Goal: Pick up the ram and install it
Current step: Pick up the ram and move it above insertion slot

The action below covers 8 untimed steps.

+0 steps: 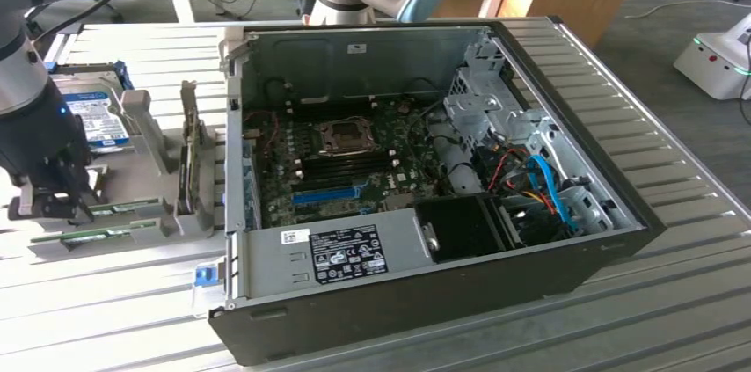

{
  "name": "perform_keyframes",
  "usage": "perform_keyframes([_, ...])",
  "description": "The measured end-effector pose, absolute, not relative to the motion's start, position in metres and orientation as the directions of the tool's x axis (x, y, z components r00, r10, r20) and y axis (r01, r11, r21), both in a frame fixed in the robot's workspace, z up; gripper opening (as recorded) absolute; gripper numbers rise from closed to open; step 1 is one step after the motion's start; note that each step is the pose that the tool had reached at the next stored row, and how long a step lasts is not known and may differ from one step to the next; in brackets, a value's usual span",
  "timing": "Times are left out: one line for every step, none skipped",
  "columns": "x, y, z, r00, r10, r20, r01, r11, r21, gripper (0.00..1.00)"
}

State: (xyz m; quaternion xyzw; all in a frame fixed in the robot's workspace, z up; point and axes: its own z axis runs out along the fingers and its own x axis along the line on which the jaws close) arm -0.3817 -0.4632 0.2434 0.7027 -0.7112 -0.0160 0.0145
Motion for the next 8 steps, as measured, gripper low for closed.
perform_keyframes([-0.3817, -0.4632, 0.2427, -0.012, -1.000, -0.002, -0.999, 0.012, 0.043, 0.31])
perform_keyframes([-0.3817, -0.4632, 0.2418, -0.012, -1.000, -0.002, -0.999, 0.012, 0.043, 0.31])
perform_keyframes([-0.3817, -0.4632, 0.2408, -0.012, -1.000, -0.002, -0.999, 0.012, 0.043, 0.31])
perform_keyframes([-0.3817, -0.4632, 0.2397, -0.012, -1.000, -0.002, -0.999, 0.012, 0.043, 0.31])
perform_keyframes([-0.3817, -0.4632, 0.2386, -0.012, -1.000, -0.002, -0.999, 0.012, 0.043, 0.31])
perform_keyframes([-0.3817, -0.4632, 0.2375, -0.012, -1.000, -0.002, -0.999, 0.012, 0.043, 0.31])
perform_keyframes([-0.3817, -0.4632, 0.2364, -0.012, -1.000, -0.002, -0.999, 0.012, 0.043, 0.31])
perform_keyframes([-0.3817, -0.4632, 0.2354, -0.012, -1.000, -0.002, -0.999, 0.012, 0.043, 0.31])
